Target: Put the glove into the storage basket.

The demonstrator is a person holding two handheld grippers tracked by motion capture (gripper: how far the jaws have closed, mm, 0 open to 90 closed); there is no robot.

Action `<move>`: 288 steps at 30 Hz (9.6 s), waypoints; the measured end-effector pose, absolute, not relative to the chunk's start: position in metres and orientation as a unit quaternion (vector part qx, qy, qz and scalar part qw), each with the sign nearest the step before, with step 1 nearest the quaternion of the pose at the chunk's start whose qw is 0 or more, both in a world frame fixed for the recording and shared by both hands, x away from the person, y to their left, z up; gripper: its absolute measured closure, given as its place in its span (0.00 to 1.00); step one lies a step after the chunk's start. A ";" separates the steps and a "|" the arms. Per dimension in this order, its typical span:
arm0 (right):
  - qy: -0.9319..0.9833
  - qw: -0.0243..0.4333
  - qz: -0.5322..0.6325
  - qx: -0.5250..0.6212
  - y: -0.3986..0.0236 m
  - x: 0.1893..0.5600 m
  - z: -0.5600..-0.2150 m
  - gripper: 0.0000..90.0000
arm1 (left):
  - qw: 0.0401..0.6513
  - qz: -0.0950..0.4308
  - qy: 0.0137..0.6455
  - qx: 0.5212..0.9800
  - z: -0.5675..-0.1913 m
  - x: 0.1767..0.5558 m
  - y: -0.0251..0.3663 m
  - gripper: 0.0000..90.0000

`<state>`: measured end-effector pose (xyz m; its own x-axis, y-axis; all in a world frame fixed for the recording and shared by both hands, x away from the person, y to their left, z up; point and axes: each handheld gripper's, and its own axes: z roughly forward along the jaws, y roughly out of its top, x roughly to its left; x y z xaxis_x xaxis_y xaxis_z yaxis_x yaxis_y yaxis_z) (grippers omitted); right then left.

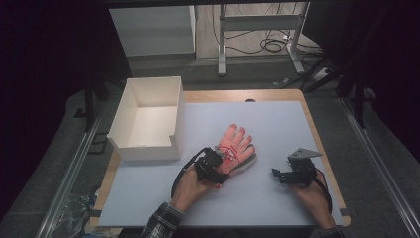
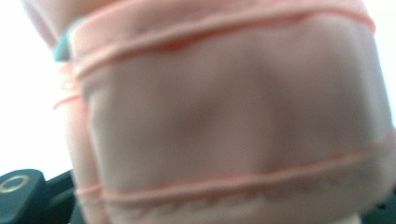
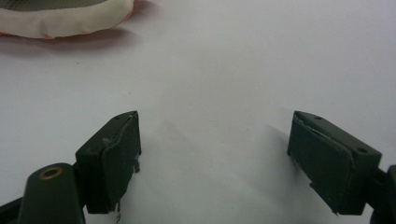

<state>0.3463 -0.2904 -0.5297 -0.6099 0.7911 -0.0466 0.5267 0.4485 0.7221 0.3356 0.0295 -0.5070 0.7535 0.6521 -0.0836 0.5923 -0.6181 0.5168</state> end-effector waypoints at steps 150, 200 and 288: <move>0.828 0.198 0.344 0.395 -0.290 0.346 -0.530 0.19 | 0.120 0.135 0.635 0.751 -0.478 0.483 0.193 0.19; 0.829 0.198 0.344 0.395 -0.290 0.345 -0.530 0.19 | 0.241 0.177 0.601 0.742 -0.428 0.440 0.216 0.08; 0.829 0.201 0.342 0.395 -0.290 0.345 -0.530 0.19 | 0.390 0.158 0.411 0.808 -0.470 0.282 0.170 0.02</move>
<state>0.3450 -0.2896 -0.5301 -0.6066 0.7924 -0.0635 0.5171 0.4540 0.7256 0.2822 0.1696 -0.4702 0.6115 0.7886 -0.0648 0.5412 -0.3571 0.7613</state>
